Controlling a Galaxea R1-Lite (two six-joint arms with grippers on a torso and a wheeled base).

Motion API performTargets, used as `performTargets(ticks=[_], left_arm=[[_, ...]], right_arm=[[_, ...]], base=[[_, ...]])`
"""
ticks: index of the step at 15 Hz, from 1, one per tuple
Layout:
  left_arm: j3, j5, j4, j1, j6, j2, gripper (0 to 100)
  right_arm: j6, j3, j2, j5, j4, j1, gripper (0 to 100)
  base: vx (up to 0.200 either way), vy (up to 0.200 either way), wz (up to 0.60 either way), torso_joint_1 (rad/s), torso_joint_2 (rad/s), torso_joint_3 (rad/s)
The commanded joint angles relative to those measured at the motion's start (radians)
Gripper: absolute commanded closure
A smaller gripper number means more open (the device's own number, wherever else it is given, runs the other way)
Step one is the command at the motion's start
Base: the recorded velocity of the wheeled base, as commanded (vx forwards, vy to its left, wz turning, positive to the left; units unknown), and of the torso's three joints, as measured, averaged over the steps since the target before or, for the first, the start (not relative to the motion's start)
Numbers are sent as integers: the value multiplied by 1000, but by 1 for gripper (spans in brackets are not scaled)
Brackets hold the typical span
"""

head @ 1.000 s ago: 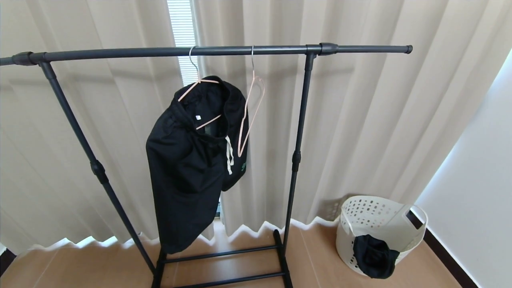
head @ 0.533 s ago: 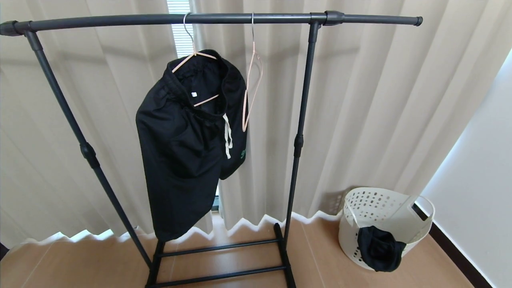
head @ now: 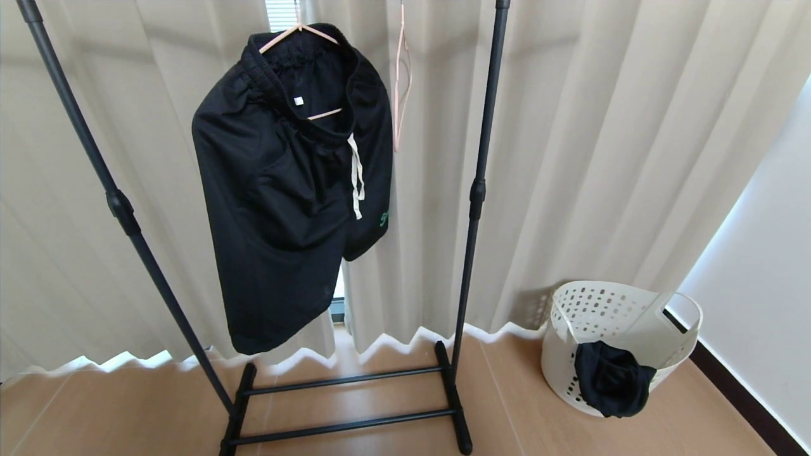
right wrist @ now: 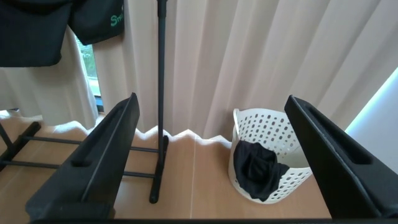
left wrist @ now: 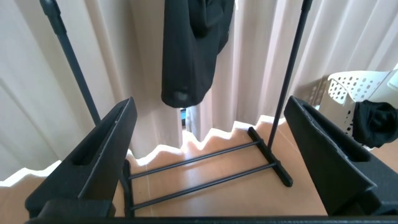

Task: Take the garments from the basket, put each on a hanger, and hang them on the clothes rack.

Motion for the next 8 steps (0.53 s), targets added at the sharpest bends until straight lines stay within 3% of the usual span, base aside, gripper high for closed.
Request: performTargets(ticks=[1, 6, 8], left_arm=[[0, 0, -2, 0, 0, 0, 0], [0, 0, 0, 0, 0, 0, 0], [0, 0, 0, 0, 0, 0, 0]], right_arm=[[0, 0, 0, 0, -1, 1, 0], [0, 0, 0, 0, -3, 1, 0], [-2, 0, 0, 0, -1, -1, 0]], base=[[0, 0, 0, -105, 461, 359], [0, 0, 0, -54, 447, 383], [0, 0, 0, -22, 242, 215]])
